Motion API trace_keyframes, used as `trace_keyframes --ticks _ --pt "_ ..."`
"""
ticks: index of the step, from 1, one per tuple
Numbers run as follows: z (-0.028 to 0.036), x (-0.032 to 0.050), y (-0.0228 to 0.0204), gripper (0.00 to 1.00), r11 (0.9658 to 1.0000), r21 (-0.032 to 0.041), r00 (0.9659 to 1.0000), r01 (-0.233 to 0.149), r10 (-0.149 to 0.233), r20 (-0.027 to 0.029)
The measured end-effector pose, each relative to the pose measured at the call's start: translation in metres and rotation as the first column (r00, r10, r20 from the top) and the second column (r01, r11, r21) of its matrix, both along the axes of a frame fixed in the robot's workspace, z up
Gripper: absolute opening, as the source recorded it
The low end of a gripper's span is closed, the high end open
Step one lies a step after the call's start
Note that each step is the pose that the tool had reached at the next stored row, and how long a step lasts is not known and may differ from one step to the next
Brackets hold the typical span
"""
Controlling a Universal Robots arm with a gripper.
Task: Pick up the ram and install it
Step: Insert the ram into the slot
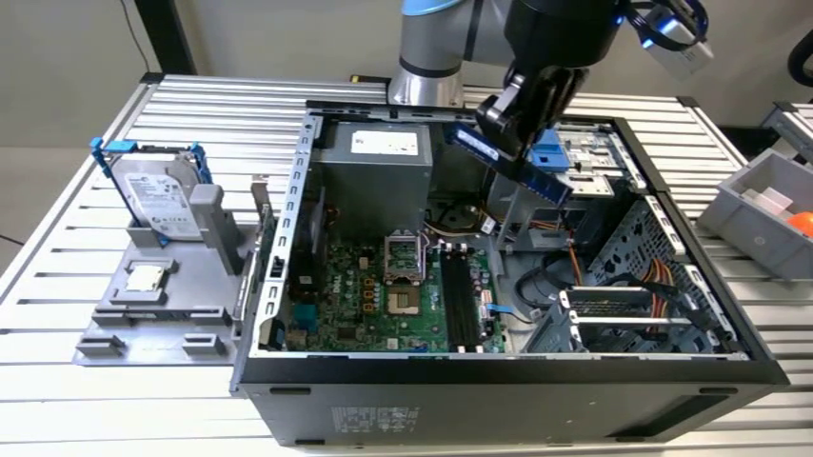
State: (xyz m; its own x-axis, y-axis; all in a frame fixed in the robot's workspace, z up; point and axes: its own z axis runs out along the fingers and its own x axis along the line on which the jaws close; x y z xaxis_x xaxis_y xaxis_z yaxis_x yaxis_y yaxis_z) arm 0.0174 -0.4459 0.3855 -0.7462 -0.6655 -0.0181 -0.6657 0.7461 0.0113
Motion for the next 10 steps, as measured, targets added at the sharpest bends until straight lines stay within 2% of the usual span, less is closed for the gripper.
trace_keyframes --ticks 5,10 --pt "0.0001 0.0000 0.0000 0.00 0.9989 -0.0001 0.9989 0.048 -0.048 0.0000" --pt "0.0000 0.0000 0.0000 0.00 0.9954 -0.0001 0.9954 0.096 -0.096 0.0000"
